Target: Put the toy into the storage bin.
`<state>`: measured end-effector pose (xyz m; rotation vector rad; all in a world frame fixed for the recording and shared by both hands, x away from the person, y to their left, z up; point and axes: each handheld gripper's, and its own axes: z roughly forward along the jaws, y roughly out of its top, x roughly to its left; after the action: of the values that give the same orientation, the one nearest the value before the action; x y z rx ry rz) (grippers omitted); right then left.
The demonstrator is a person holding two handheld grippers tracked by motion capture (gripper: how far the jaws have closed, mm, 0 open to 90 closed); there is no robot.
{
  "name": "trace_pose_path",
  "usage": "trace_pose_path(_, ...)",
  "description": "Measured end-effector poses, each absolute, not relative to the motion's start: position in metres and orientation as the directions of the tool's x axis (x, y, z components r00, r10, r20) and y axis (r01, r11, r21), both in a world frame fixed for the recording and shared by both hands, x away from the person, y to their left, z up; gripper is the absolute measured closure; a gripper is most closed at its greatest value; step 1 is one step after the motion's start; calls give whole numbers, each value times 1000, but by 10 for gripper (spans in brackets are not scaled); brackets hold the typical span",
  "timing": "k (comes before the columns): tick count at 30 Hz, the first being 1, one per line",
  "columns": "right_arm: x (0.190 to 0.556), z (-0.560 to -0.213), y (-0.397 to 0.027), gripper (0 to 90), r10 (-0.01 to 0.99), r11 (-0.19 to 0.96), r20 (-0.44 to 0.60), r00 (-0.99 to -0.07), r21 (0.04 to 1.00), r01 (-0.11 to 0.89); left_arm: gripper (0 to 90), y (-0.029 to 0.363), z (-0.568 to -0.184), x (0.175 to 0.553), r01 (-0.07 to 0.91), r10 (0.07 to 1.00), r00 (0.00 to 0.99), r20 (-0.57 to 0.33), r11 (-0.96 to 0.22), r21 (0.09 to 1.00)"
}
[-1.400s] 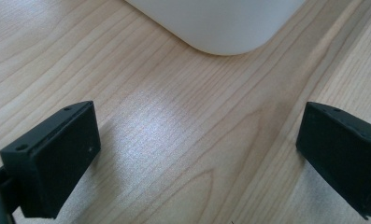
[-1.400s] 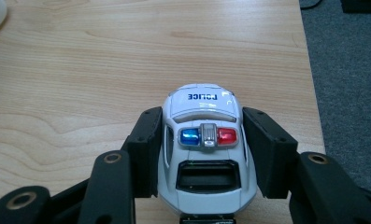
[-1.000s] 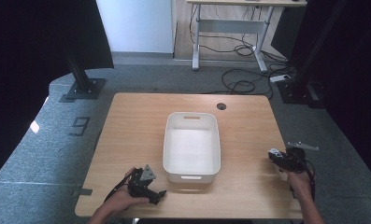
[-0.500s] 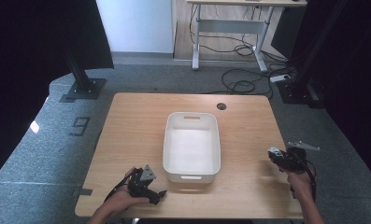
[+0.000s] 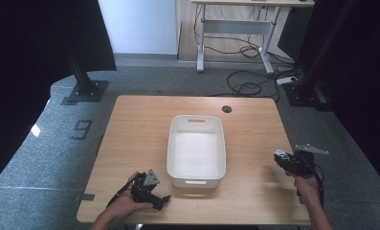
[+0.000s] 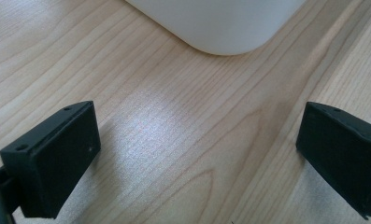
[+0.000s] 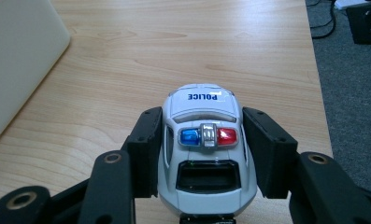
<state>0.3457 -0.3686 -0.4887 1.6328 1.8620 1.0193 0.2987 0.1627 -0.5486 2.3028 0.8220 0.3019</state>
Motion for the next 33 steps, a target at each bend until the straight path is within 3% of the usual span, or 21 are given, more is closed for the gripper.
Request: trace_pose_path(33, 335, -459, -358, 502, 964, -15, 166, -210, 817, 576, 0, 163, -549, 299, 478, 631, 776, -5, -582, 658)
